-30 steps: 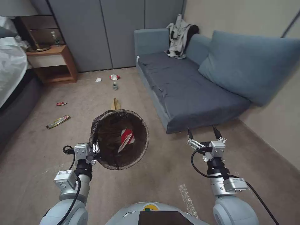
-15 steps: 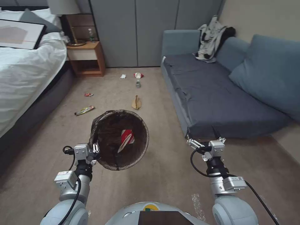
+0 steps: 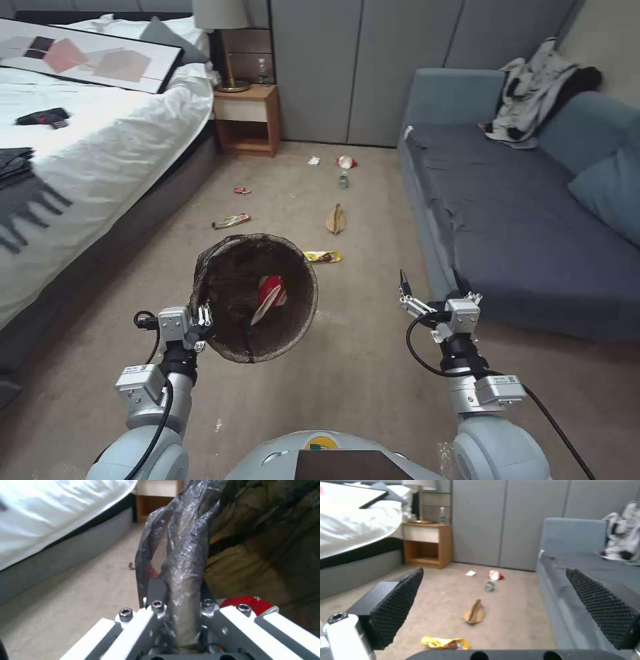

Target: Pick up the trash bin, then pick up the garbage from the floor and place it into the trash bin.

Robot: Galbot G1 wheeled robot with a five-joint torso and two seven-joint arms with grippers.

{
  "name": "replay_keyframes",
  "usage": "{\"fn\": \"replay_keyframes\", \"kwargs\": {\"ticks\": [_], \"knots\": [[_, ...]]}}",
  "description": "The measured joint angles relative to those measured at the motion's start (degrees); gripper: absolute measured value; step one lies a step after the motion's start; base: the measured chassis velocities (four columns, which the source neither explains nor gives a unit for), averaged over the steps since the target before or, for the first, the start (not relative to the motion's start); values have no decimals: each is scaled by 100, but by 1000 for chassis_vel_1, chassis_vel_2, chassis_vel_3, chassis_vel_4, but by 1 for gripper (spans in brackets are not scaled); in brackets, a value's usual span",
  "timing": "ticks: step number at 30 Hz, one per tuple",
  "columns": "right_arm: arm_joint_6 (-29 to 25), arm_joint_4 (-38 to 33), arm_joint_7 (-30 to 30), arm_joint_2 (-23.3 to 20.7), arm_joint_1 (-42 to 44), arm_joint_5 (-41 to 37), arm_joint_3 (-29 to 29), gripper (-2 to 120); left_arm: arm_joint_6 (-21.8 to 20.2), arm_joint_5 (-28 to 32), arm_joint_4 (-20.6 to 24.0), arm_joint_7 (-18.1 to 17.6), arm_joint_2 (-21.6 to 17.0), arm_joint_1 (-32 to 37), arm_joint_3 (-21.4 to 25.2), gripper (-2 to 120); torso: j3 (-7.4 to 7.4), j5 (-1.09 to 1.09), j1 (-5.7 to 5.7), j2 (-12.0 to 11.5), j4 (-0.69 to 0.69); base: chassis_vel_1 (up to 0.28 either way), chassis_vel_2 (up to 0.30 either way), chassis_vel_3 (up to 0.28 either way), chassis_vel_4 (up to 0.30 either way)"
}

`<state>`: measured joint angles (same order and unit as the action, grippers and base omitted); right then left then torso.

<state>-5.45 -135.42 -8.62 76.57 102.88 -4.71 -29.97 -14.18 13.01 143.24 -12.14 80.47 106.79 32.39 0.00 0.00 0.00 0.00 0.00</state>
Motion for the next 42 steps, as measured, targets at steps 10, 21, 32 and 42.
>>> {"fn": "replay_keyframes", "kwargs": {"ticks": [10, 21, 32, 42], "knots": [[61, -21, -43, 0, -3, 0, 12, 100, 70, -32, 0, -37, 9, -8, -3, 3, 0, 0, 0, 0, 2, 90, 97, 80, 78], [161, -30, -93, 11, -5, 0, -18, 100, 84, -55, 0, -51, 7, -29, -3, 3, 0, 0, 0, 0, 0, 12, 8, 9, 8], [212, -89, -74, 35, 30, -9, -26, 100, 93, -55, 0, -48, -1, -44, -3, 3, 0, 0, 0, 0, 0, 0, 0, 0, 0], [209, -102, -76, 48, 46, -8, -25, 100, 98, -55, 0, -44, -3, -35, 9, 3, 0, 0, 0, 0, 0, -74, 81, 75, -71]]}}
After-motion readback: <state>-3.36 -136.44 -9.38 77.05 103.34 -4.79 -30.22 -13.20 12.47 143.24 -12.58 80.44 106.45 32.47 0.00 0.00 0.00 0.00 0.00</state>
